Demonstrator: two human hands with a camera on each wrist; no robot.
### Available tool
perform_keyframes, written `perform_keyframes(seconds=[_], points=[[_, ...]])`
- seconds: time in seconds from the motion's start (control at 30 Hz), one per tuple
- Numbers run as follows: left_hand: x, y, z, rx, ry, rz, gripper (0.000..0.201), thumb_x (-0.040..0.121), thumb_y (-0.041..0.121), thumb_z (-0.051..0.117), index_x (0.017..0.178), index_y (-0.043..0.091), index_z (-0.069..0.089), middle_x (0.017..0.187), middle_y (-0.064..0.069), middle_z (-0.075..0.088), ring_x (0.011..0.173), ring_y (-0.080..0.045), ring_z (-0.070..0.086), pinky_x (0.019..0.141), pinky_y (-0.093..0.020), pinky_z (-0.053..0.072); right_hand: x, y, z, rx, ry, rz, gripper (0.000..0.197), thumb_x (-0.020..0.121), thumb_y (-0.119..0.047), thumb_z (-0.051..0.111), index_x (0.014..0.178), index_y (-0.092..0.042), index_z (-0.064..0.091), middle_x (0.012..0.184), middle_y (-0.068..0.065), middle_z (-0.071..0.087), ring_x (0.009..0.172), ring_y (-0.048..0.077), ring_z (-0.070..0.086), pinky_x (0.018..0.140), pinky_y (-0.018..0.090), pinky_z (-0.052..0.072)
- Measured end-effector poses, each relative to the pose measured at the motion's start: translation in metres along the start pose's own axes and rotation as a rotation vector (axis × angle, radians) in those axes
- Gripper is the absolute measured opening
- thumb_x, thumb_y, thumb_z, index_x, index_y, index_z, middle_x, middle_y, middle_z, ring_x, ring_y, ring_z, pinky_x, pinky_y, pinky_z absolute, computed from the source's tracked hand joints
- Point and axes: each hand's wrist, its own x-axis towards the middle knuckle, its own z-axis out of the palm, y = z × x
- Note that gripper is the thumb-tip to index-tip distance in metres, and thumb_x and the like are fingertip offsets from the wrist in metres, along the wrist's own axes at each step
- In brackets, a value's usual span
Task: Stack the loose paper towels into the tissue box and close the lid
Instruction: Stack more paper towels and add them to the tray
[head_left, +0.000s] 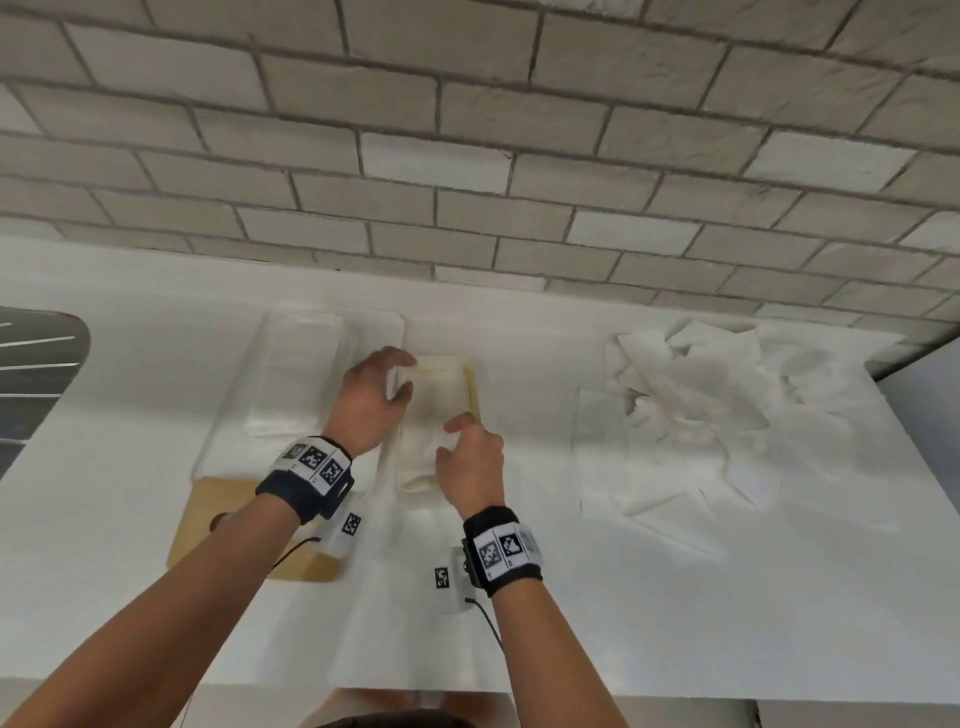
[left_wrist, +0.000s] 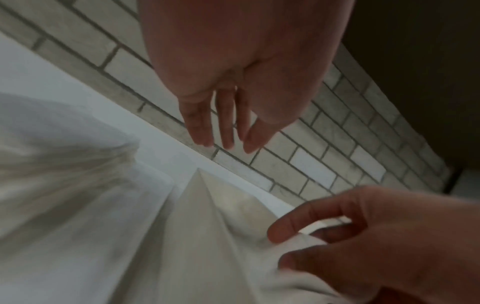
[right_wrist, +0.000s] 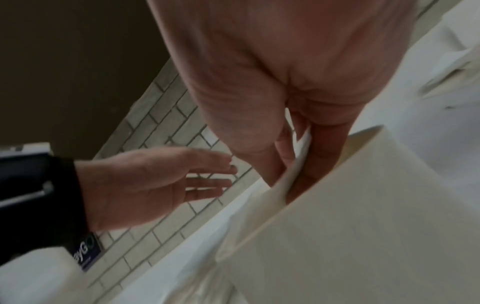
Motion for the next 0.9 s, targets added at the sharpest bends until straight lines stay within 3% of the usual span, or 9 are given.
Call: perform_keyframes(seconds=[0.07,0.17,0.3,0.4,0.5,0.6,0.67,0.8,0.9], points=[[-0.004,0.000,0.008,0.141,-0.206,0.078,0.033,0.099,0.019,0.068,0.131,0.021,0.064,0.136,0.000,0.067,0.128,-0.026,0.061,0.109,-0.037,0.046,-0.001,-0.001,0.004,-0.118,-0.046,0.008,0.039,0.100,-0.003,0.060,0.138,-0.012,0.056,0.133,0.019,0.058,0.111,0.039,0.068,0.099,0.046,0.057],[-0.012,0.005,0.024,0.449,-0.513,0.109,0.063,0.094,0.045,0.071,0.150,0.031,0.048,0.156,0.001,0.050,0.147,-0.026,0.044,0.121,-0.051,0.033,-0.006,0.003,-0.004,-0.203,-0.049,-0.064,0.043,0.100,-0.007,0.064,0.141,-0.014,0.050,0.128,0.019,0.062,0.109,0.040,0.067,0.095,0.048,0.057],[-0.011,0.011,0.038,0.683,-0.680,0.059,0.088,0.085,0.058,0.076,0.159,0.037,0.034,0.166,0.005,0.031,0.157,-0.027,0.029,0.124,-0.074,0.006,-0.007,0.023,-0.048,-0.099,0.200,-0.153,0.021,0.101,-0.017,0.066,0.122,-0.016,0.063,0.103,0.006,0.078,0.092,0.024,0.074,0.084,0.034,0.059],[-0.012,0.022,0.035,0.671,-0.577,0.031,0.079,0.089,0.053,0.076,0.157,0.036,0.039,0.166,0.004,0.035,0.159,-0.024,0.024,0.125,-0.071,-0.002,0.014,0.070,-0.091,-0.067,0.392,-0.095,0.012,0.100,-0.016,0.066,0.111,-0.012,0.065,0.097,0.008,0.079,0.090,0.028,0.074,0.077,0.024,0.048],[-0.027,0.042,0.036,0.508,-0.247,0.109,0.057,0.094,0.037,0.075,0.146,0.028,0.055,0.152,-0.002,0.055,0.146,-0.029,0.047,0.125,-0.057,0.031,0.046,0.130,-0.119,-0.153,0.493,0.145,0.039,0.100,-0.025,0.066,0.130,-0.005,0.053,0.122,0.022,0.063,0.108,0.043,0.064,0.087,0.042,0.052],[-0.051,0.076,0.053,0.267,0.001,0.209,0.037,0.095,0.025,0.076,0.130,0.021,0.066,0.132,-0.002,0.068,0.126,-0.026,0.058,0.095,-0.042,0.055,0.064,0.172,-0.135,-0.366,0.364,0.407,0.072,0.098,-0.040,0.069,0.148,0.001,0.035,0.141,0.028,0.050,0.126,0.047,0.052,0.102,0.055,0.049],[-0.066,0.099,0.070,0.165,0.005,0.224,0.030,0.098,0.026,0.072,0.127,0.022,0.067,0.127,0.002,0.069,0.123,-0.019,0.057,0.092,-0.035,0.054,0.072,0.188,-0.144,-0.317,0.273,0.414,0.066,0.098,-0.037,0.069,0.146,0.000,0.043,0.138,0.025,0.059,0.129,0.045,0.056,0.105,0.052,0.048],[-0.081,0.123,0.119,0.031,-0.132,0.161,0.025,0.103,0.043,0.065,0.122,0.026,0.065,0.119,0.010,0.070,0.110,-0.012,0.065,0.094,-0.038,0.058,0.069,0.188,-0.165,0.039,0.203,0.220,0.022,0.095,-0.026,0.072,0.105,-0.006,0.068,0.100,0.009,0.073,0.106,0.038,0.070,0.087,0.039,0.057],[-0.078,0.142,0.147,-0.103,-0.213,-0.060,0.053,0.098,0.072,0.054,0.126,0.026,0.061,0.118,0.008,0.072,0.106,-0.010,0.068,0.096,-0.035,0.058,0.034,0.164,-0.186,0.437,0.095,0.037,0.022,0.095,-0.019,0.074,0.116,-0.021,0.073,0.112,-0.005,0.078,0.114,0.021,0.071,0.095,0.037,0.058]])
